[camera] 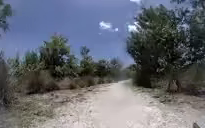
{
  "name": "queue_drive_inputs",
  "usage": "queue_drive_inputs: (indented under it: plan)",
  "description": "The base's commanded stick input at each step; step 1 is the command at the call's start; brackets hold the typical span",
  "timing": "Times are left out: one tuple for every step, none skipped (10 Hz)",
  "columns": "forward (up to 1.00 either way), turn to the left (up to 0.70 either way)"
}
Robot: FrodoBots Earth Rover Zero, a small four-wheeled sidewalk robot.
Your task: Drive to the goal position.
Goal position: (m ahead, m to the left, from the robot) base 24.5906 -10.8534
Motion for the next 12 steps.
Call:
queue_drive_inputs:
  plan:
    - [0.85, 0.00]
    - [0.85, 0.00]
    - [0.85, 0.00]
    - [0.85, 0.00]
    - [0.85, 0.00]
    - [0.85, 0.00]
    - [0.85, 0.00]
    - [0.85, -0.05]
    - [0.85, -0.34]
    - [0.85, -0.34]
    - [0.85, -0.14]
    - [0.85, 0.00]
